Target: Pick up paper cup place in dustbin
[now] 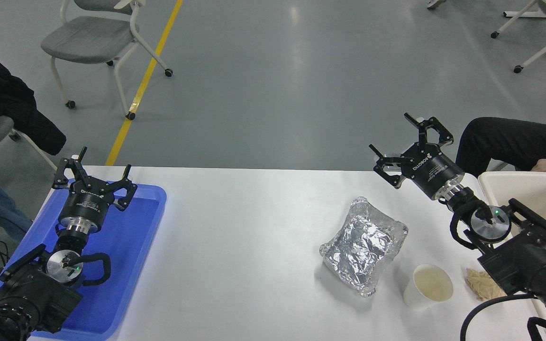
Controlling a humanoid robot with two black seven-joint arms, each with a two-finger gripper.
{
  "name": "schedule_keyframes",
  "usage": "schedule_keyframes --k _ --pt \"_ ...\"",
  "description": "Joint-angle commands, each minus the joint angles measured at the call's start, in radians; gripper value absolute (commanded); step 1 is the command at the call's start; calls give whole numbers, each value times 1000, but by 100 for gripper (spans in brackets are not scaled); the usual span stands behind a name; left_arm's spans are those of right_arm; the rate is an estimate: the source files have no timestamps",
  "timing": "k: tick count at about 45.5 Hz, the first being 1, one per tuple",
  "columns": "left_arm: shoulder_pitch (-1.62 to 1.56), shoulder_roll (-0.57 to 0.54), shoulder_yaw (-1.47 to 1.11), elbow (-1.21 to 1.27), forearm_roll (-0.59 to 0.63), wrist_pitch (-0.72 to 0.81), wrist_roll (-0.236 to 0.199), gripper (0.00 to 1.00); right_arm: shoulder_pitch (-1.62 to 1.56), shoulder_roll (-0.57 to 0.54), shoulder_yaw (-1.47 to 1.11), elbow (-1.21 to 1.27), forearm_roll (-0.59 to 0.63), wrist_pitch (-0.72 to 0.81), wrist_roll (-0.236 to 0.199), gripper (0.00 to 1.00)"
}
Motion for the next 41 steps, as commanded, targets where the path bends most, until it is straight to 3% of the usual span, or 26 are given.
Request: schedule_keyframes --k 1,20,31,41 --pt "0 2 1 1 0 0 0 100 20 -57 -15 25 -51 -2 -2 100" --pt "0 2 1 1 0 0 0 100 172 -241 -308 186 -145 -30 -2 100" --pt "-2 0 1 -2 0 0 0 100 439 -309 -777 198 -192 -28 0 100" --pt "-2 -2 1 -2 0 0 2 100 729 -275 -1262 209 -192 -24 0 100"
